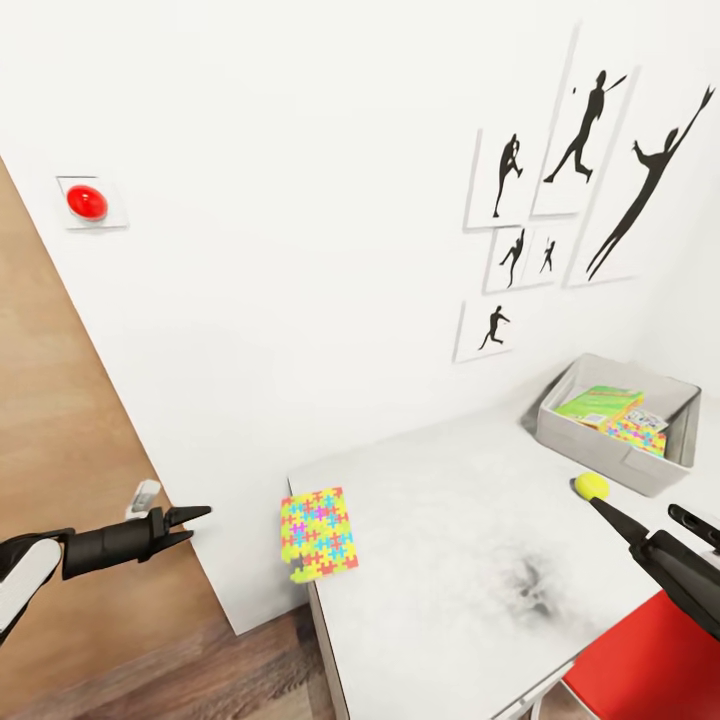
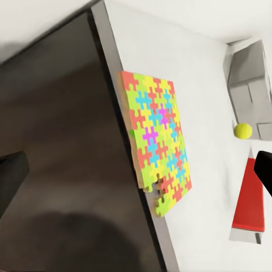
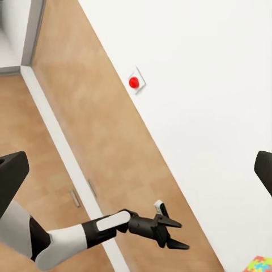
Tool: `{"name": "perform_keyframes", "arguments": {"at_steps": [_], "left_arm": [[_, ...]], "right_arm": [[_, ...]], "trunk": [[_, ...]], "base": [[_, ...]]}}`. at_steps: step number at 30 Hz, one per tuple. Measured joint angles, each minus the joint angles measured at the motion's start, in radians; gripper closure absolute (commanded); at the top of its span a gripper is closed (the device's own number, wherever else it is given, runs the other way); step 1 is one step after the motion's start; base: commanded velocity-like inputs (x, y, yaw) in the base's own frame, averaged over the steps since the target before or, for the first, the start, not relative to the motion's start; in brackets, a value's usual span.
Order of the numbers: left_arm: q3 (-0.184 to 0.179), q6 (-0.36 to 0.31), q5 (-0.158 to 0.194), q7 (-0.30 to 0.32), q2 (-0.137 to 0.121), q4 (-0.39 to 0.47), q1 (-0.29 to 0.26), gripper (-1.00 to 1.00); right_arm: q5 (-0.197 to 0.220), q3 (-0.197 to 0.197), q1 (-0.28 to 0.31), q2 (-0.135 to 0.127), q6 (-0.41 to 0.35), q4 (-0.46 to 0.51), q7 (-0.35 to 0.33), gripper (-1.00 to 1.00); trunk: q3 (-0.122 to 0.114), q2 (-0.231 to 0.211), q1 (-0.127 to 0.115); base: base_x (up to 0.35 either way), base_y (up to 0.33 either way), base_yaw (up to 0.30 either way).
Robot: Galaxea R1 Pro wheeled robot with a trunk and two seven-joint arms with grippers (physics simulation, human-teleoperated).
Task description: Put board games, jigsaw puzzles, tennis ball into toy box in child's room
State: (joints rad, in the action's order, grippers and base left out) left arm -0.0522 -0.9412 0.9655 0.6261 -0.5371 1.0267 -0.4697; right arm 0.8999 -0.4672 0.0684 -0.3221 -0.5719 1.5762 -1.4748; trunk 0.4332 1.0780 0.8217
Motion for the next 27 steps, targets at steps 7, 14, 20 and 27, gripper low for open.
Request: {"name": "perform_keyframes", "arguments": {"at_steps": [7,14,20,27], "left_arm": [[0.000,0.001,-0.001,0.000,0.009,0.000,0.000,-1.00],[0.000,0.003,0.001,0.006,0.012,0.000,0.000,-1.00],[0.000,0.004,0.000,0.010,0.025,0.000,0.000,-1.00],[0.000,0.004,-0.001,0.011,0.033,0.000,-0.002,-1.00]], "right_arm": [[0.013,-0.001,0.000,-0.001,-0.014,0.000,-0.021,-1.00],[0.013,-0.026,0.000,-0.001,-0.111,0.001,-0.074,-1.00],[0.014,-0.050,0.000,0.000,-0.135,0.001,-0.078,-1.00],[0.013,-0.052,0.000,0.000,-0.133,0.001,-0.078,-1.00]], "trunk": [[0.022,0.049,0.027],[0.044,0.098,0.054],[0.063,0.140,0.077],[0.085,0.189,0.104]], "base": [[0.000,0.000,0.000],[0.000,0.000,0.000],[0.000,0.000,0.000],[0.000,0.000,0.000]]}}
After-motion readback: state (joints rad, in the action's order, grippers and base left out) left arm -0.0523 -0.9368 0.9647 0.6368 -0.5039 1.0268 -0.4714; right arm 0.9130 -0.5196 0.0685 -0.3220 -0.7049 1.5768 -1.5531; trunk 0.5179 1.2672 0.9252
